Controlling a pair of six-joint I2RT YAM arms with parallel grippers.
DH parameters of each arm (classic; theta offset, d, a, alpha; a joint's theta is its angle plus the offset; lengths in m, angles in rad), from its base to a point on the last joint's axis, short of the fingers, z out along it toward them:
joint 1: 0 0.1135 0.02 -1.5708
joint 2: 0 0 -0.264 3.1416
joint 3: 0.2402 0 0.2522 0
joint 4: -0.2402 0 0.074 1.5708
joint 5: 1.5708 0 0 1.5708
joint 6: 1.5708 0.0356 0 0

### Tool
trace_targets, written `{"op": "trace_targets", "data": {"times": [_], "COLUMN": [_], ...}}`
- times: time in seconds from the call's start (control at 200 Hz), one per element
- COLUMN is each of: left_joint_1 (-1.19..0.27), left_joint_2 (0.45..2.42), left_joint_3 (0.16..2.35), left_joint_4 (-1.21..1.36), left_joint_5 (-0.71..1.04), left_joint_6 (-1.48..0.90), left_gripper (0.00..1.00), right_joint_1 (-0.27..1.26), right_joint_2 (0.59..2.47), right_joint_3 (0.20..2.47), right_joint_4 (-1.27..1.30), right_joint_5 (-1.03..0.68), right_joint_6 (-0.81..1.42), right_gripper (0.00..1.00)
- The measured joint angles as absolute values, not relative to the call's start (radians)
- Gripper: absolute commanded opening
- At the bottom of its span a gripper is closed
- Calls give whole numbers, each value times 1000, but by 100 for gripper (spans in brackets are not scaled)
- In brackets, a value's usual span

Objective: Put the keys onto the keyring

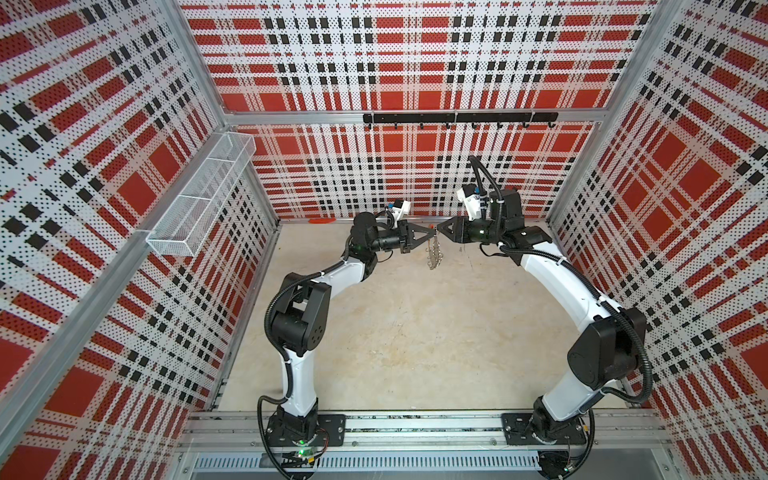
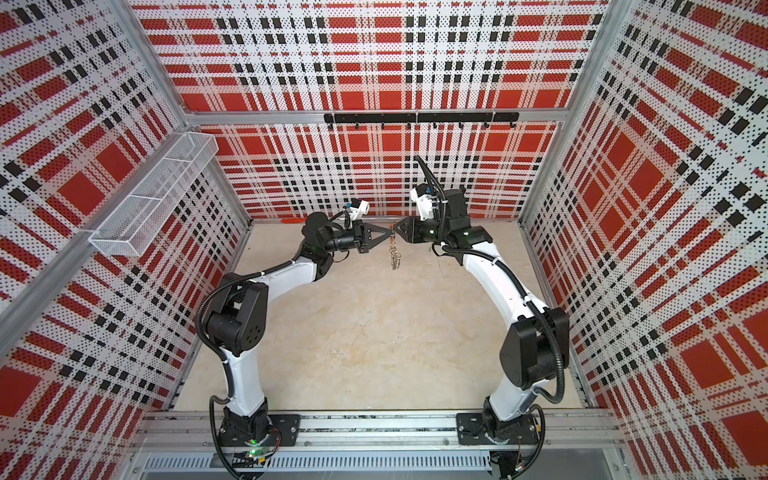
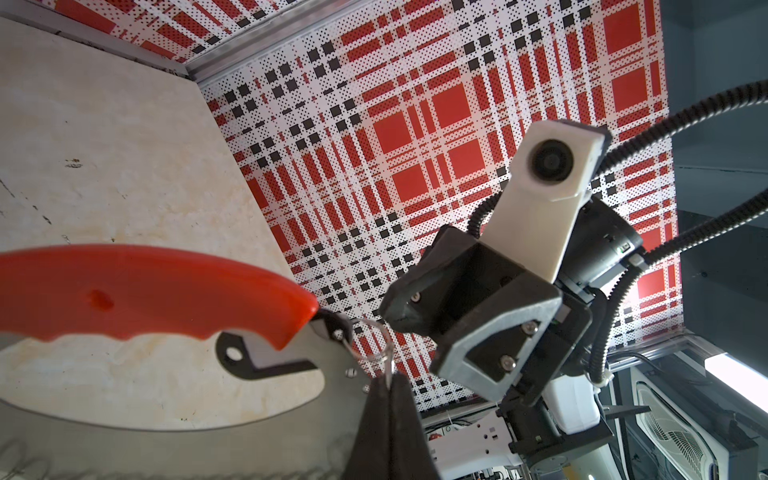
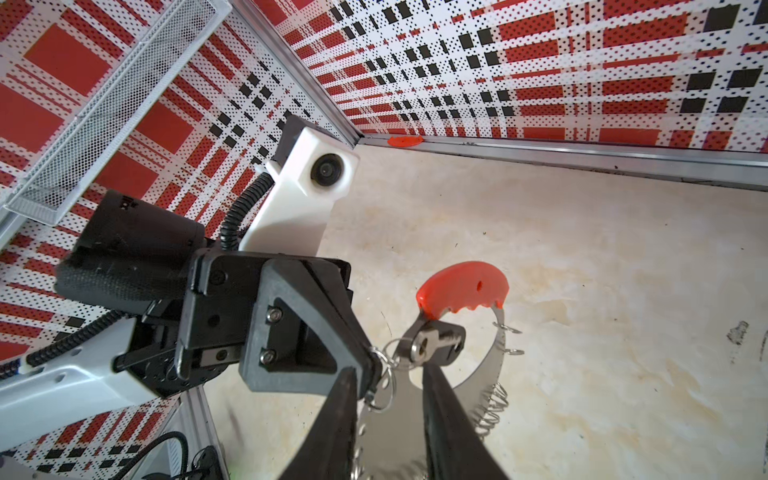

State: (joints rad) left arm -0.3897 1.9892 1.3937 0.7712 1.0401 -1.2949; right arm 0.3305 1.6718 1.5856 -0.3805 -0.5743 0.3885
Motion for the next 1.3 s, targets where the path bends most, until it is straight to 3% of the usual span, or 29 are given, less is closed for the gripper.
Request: {"op": "trace_targets", "data": {"times": [0.676,1.057,1.303], "left_joint_1": [-387,-381,-374], "left_joint_2": [1989,1989,1989], "left_joint_3": [1395,1398,1398], "left_joint_4": [778,783,799], "left_joint_5": [1041,1041,1038], "left_joint_6": [-1314,-1321,-1333], "left_gripper": [0,0,0], "right_joint_1": [325,318,260], "right_joint_2": [1702,1724,1721], "right_joint_3": [1586,1582,1412], "right_joint_4": [-358,-287,-27], "right_joint_5": [-629,-713,-846], "right_joint_6": [429,500,751], "right_gripper": [9,24,33]}}
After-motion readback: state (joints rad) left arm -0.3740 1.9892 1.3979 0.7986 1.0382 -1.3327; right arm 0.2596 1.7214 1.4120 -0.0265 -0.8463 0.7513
